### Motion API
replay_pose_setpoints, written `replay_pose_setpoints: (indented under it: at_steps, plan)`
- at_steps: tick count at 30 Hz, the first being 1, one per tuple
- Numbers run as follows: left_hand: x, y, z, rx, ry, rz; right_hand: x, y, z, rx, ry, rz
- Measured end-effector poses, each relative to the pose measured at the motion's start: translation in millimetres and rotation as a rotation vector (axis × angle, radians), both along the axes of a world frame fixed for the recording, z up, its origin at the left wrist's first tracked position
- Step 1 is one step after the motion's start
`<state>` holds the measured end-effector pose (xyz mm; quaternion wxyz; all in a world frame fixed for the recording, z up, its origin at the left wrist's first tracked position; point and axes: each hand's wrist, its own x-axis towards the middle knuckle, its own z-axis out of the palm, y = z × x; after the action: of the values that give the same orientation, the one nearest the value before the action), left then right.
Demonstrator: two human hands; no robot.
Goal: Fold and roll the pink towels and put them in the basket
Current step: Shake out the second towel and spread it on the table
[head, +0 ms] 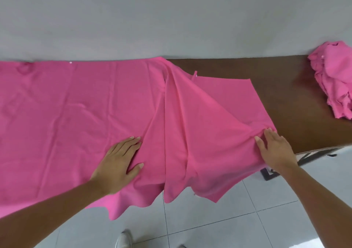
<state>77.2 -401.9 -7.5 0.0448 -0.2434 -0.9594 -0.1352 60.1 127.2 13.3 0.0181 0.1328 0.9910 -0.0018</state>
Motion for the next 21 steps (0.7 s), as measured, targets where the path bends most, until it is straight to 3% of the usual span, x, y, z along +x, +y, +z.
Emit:
replay_pose_setpoints:
  at_steps: [5,8,12,21]
  plan:
    - [0.0,0.2,1.8,-0.008,-0.014,0.025,-6.2,8.1,-4.0,-0.06,-0.007,-0.013]
    - [0.8,2.1,3.6,-0.009,-0.01,0.036,8.2,-18.8,-3.9,-0.274,0.148,-0.052]
    - [1.3,3.0,2.6,-0.001,-0.019,0.04,48.1,-66.3,-19.6,-0.362,0.355,-0.009]
    - [1.7,2.0,4.8,0.02,-0.047,0.026,73.2,-47.7,-39.4,-0.296,0.195,0.125]
